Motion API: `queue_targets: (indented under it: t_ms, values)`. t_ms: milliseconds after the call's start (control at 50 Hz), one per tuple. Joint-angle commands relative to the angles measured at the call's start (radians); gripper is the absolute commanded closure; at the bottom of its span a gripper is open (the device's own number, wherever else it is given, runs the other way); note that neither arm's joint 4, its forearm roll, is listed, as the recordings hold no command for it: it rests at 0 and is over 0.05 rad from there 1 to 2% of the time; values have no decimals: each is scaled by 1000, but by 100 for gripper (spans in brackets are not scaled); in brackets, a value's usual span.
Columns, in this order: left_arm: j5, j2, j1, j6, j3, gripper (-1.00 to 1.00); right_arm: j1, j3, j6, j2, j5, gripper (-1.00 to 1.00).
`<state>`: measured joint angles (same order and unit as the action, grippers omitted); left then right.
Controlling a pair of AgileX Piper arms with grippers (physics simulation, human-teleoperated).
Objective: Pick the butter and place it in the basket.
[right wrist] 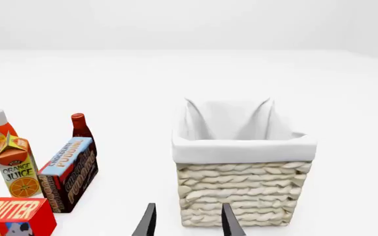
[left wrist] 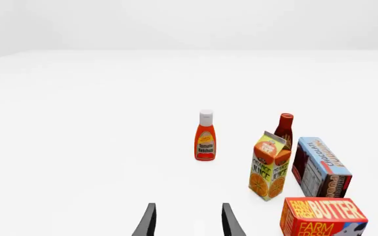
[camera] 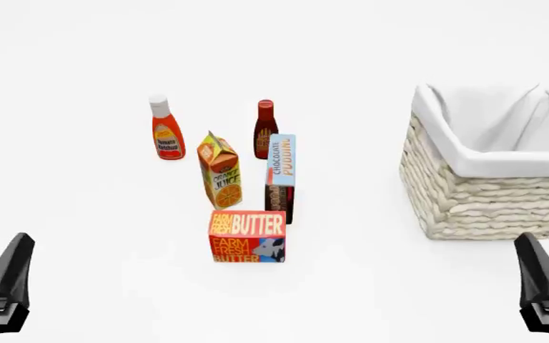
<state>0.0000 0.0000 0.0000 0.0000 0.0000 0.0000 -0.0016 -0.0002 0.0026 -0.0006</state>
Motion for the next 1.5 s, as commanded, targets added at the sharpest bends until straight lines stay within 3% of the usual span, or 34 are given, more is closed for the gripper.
queue_targets:
  t_ms: [20, 320, 420, 500, 540, 580, 780, 980, 1040, 1380, 1440, 1500]
  values:
    - [0, 0, 0, 0, 0, -100, 2, -3, 0, 6, 0, -100]
    - [0, 0, 0, 0, 0, -100, 3, -3, -1, 13, -1, -100]
    - [0, 0, 0, 0, 0, -100, 38, -37, -21, 2, 37, -100]
    - [0, 0, 0, 0, 0, -100, 78, -94, -18, -1, 86, -100]
    - [0, 0, 0, 0, 0, -100, 102, -129, 13, 0, 121, -100]
    - [0, 0, 0, 0, 0, -100, 112, -159, -24, 0, 143, -100]
    - [0, 0, 0, 0, 0, -100, 171, -375, -62, 110, 242, -100]
    - [0, 0, 0, 0, 0, -100, 264, -550, -154, 288, 286, -100]
    - [0, 0, 0, 0, 0, -100, 296, -596, -145, 337, 301, -100]
    - [0, 0, 0, 0, 0, -100, 415, -784, -229, 530, 370, -100]
    - [0, 0, 0, 0, 0, -100, 442, -830, -200, 584, 392, -100]
    - [0, 0, 0, 0, 0, -100, 458, -855, -213, 606, 407, -100]
